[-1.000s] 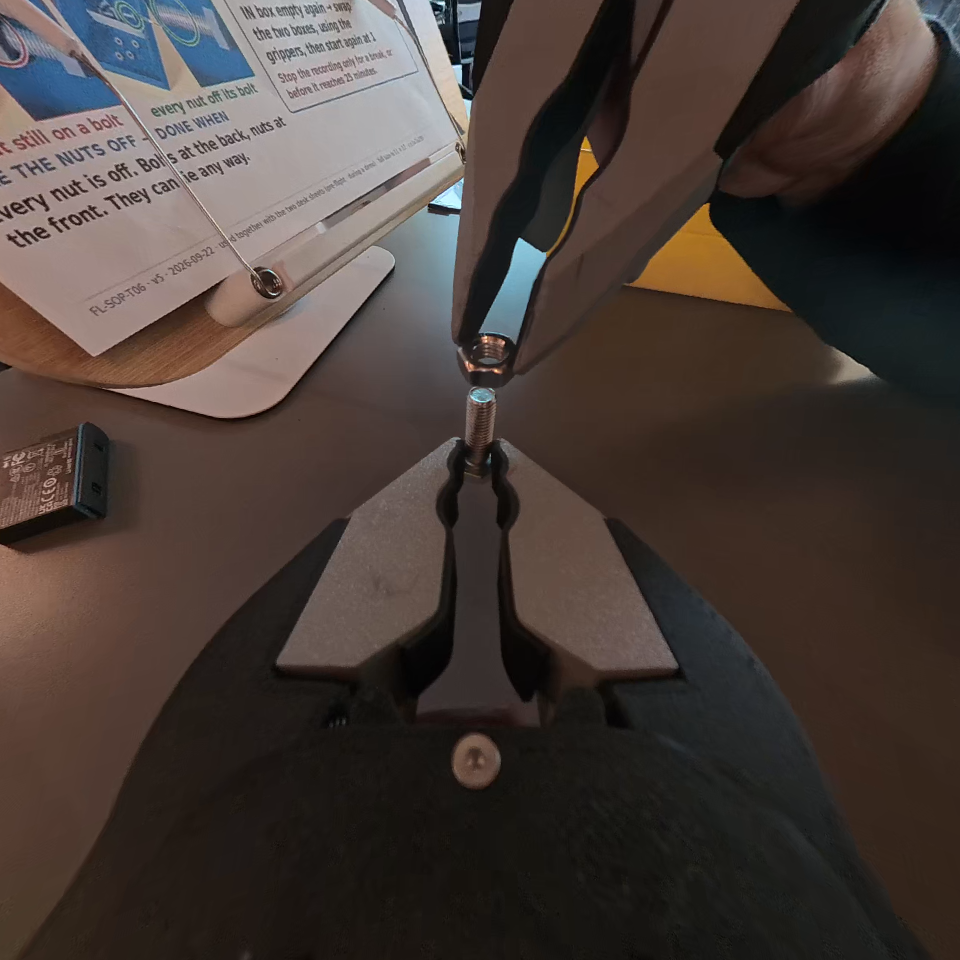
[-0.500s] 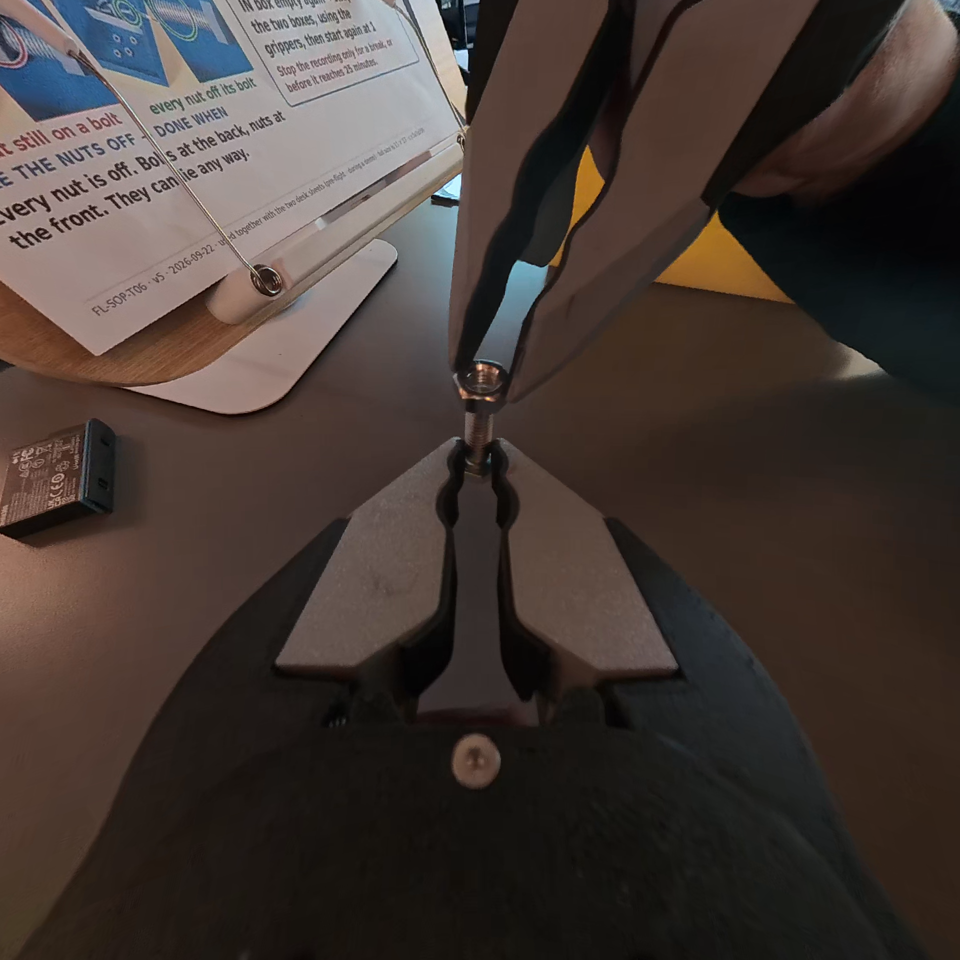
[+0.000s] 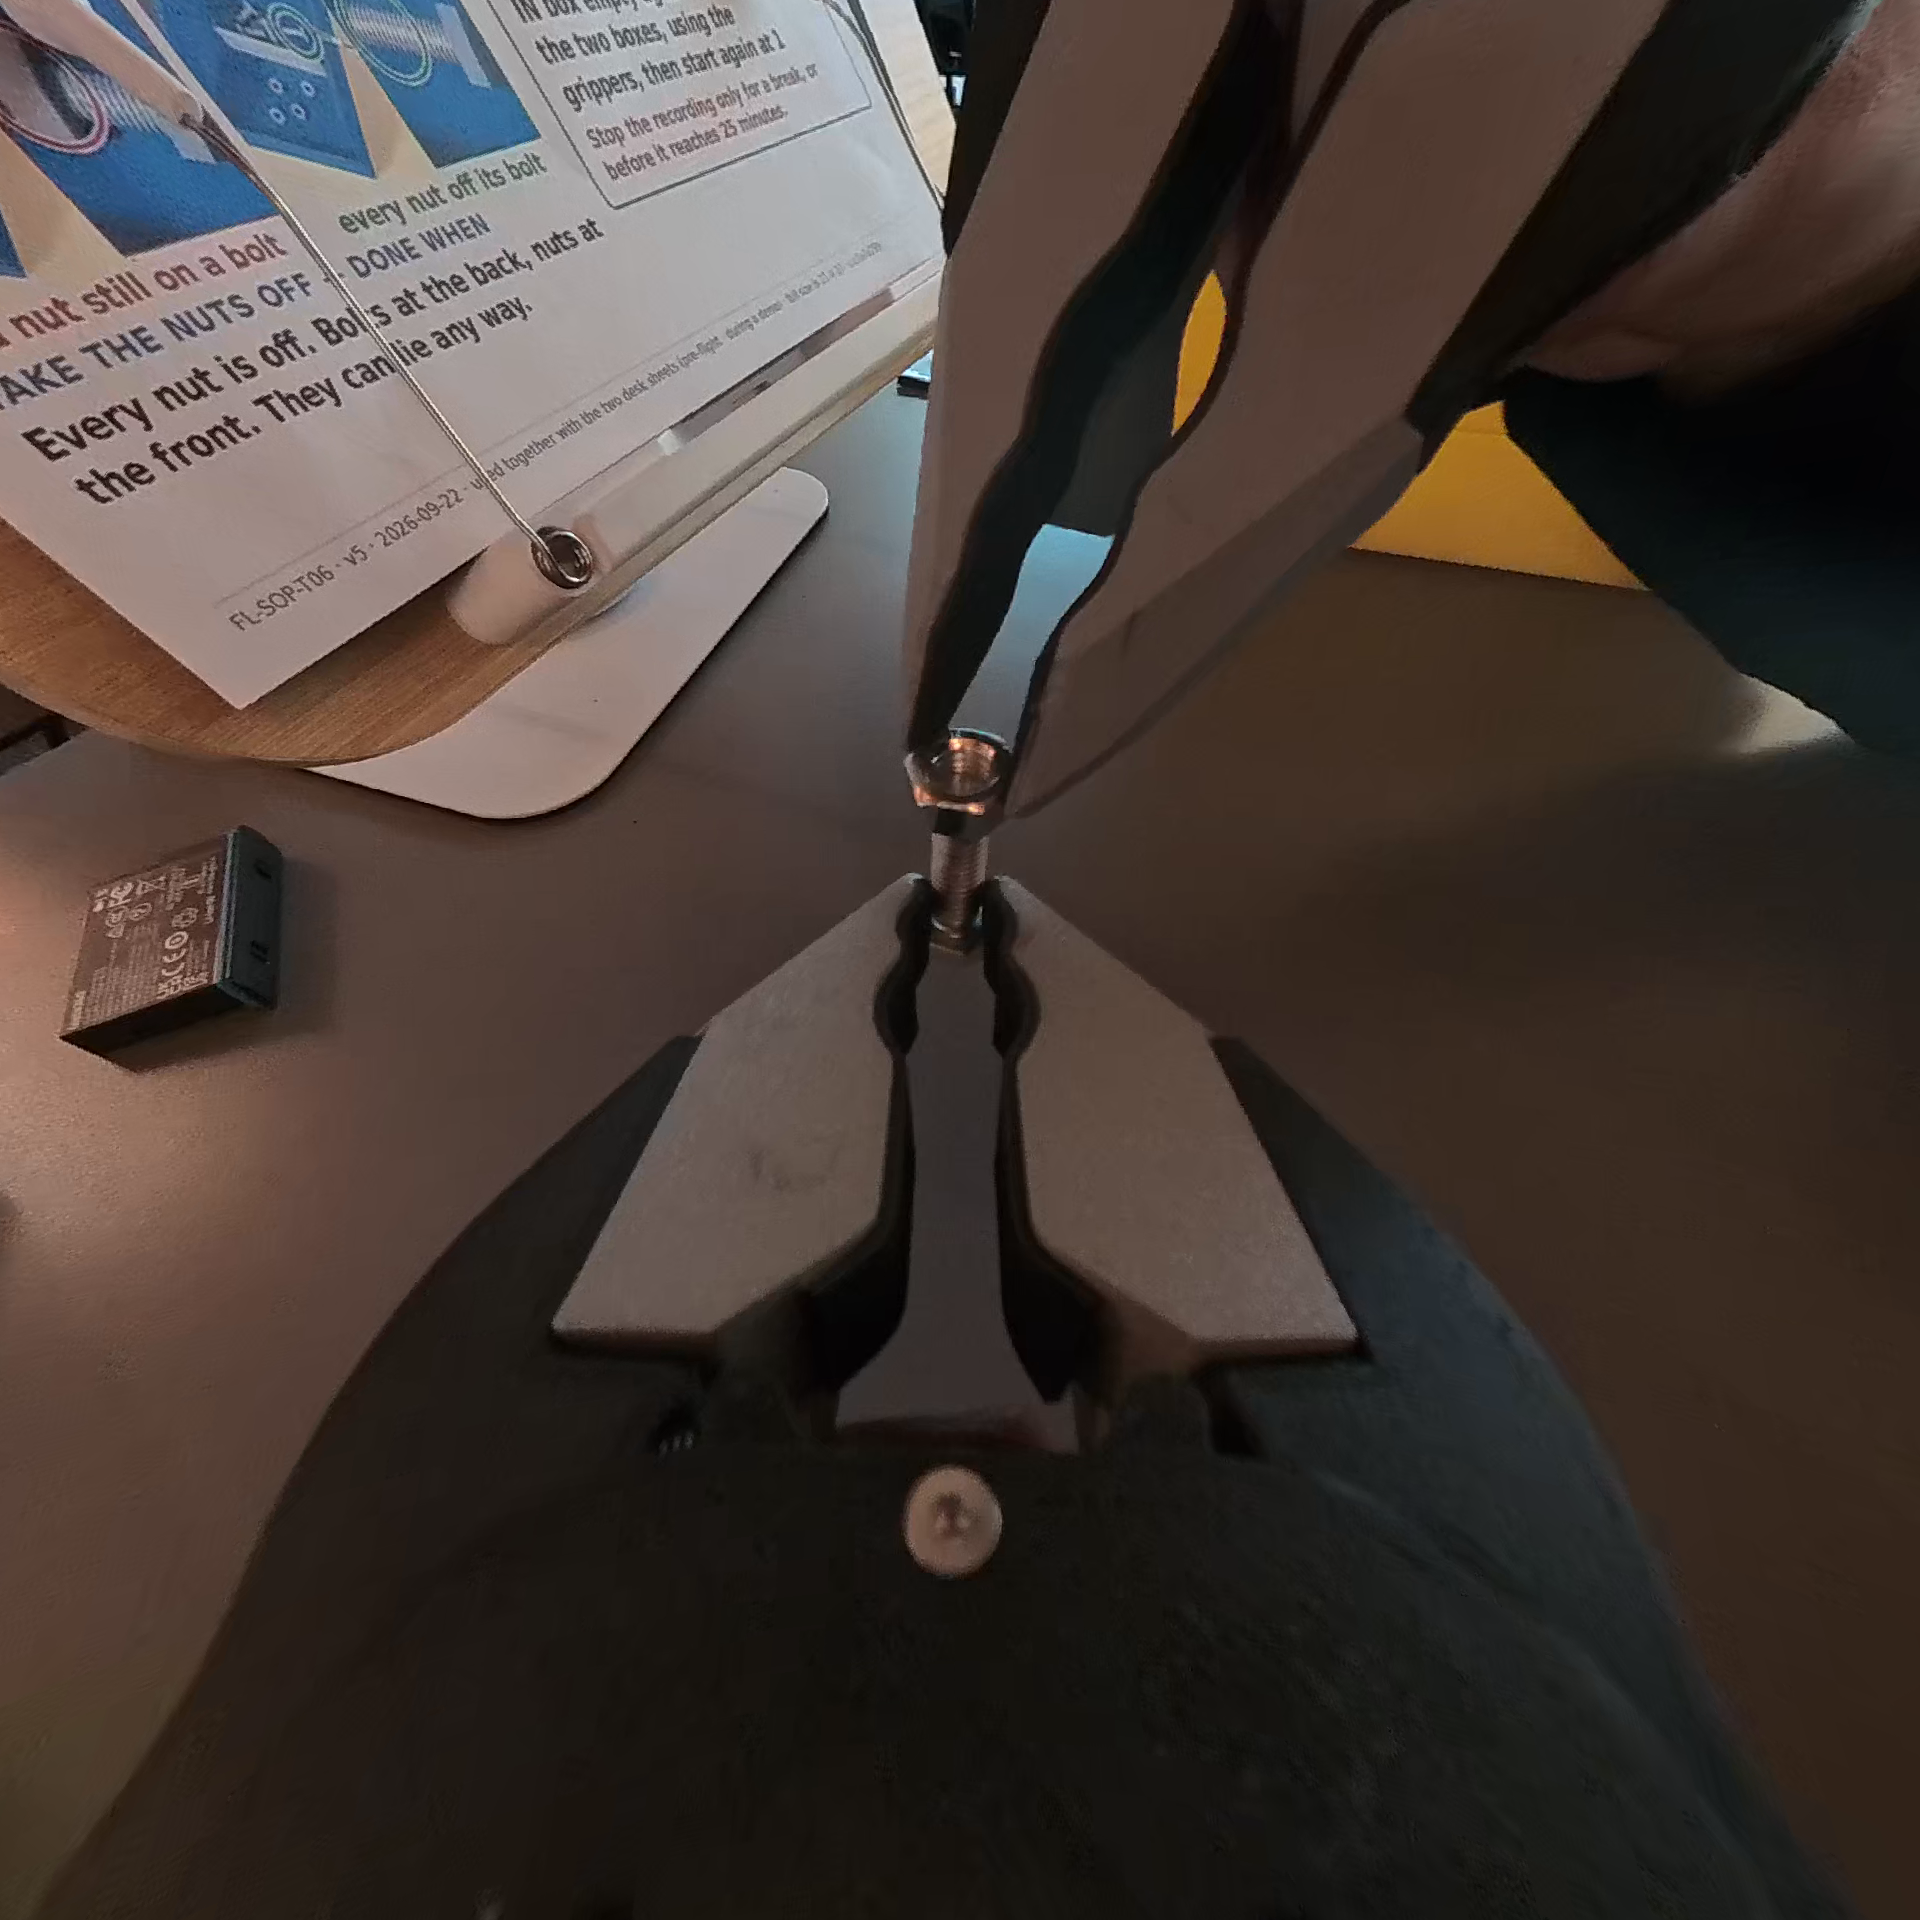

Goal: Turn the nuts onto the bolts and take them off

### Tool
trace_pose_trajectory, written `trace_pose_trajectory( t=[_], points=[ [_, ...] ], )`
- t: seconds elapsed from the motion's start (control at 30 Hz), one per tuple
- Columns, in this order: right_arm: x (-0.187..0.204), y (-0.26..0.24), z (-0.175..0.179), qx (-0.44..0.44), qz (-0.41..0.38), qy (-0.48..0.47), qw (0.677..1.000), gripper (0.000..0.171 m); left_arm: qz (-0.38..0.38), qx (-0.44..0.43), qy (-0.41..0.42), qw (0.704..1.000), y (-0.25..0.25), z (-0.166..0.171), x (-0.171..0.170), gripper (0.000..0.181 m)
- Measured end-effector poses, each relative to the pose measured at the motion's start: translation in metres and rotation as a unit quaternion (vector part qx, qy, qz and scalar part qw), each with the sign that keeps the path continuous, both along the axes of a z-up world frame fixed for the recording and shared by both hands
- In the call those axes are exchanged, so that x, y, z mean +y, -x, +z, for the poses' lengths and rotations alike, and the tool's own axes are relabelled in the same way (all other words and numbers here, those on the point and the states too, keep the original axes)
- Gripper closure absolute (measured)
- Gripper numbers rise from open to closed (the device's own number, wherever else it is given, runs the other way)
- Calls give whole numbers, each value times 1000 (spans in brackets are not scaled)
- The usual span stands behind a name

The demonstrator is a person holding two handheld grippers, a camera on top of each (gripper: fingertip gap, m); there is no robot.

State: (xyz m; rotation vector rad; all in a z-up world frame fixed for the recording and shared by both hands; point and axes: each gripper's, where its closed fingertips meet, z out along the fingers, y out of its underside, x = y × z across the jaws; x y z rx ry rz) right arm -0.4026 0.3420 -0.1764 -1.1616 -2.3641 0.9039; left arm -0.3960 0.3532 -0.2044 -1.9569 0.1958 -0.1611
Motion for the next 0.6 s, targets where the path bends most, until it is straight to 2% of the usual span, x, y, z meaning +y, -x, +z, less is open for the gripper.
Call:
trace_pose_trajectory(
  t=[0.6],
  points=[
    [2,6,-5,-10,-73,-21,997,158,29,15,14,999,7,-5,1,174]
  ],
)
